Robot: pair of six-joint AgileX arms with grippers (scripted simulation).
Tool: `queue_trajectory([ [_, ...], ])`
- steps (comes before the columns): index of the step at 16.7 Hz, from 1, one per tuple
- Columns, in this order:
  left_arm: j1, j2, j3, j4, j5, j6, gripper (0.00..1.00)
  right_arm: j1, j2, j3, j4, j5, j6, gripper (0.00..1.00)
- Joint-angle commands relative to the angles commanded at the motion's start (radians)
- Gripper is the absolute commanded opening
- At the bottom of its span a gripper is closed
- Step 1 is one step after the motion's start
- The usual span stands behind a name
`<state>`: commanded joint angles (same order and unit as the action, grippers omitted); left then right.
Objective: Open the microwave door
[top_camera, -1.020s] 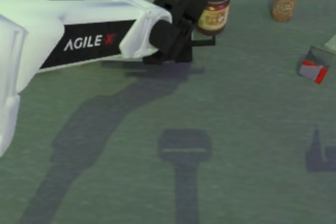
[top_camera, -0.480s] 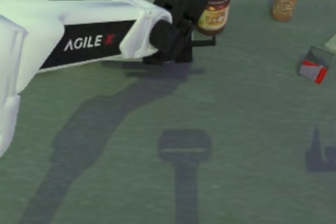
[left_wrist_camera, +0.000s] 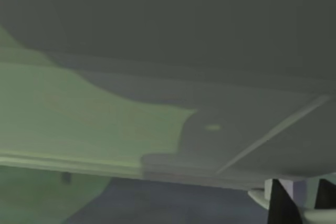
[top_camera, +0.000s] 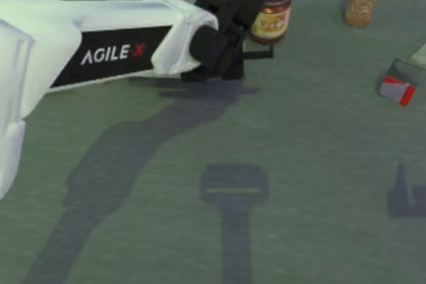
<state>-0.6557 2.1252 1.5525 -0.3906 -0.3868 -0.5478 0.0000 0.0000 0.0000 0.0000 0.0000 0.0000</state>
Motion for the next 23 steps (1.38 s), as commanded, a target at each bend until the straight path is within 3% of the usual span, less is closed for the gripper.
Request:
queue_trajectory([
  [6, 0.010, -0.048, -0.065, 0.044, 0.025, 0.053, 0.00, 0.000, 0.000, 0.000, 0.000, 0.000, 0.000, 1.00],
  [23, 0.010, -0.048, -0.069, 0.044, 0.026, 0.055, 0.00, 0.000, 0.000, 0.000, 0.000, 0.000, 0.000, 1.00],
])
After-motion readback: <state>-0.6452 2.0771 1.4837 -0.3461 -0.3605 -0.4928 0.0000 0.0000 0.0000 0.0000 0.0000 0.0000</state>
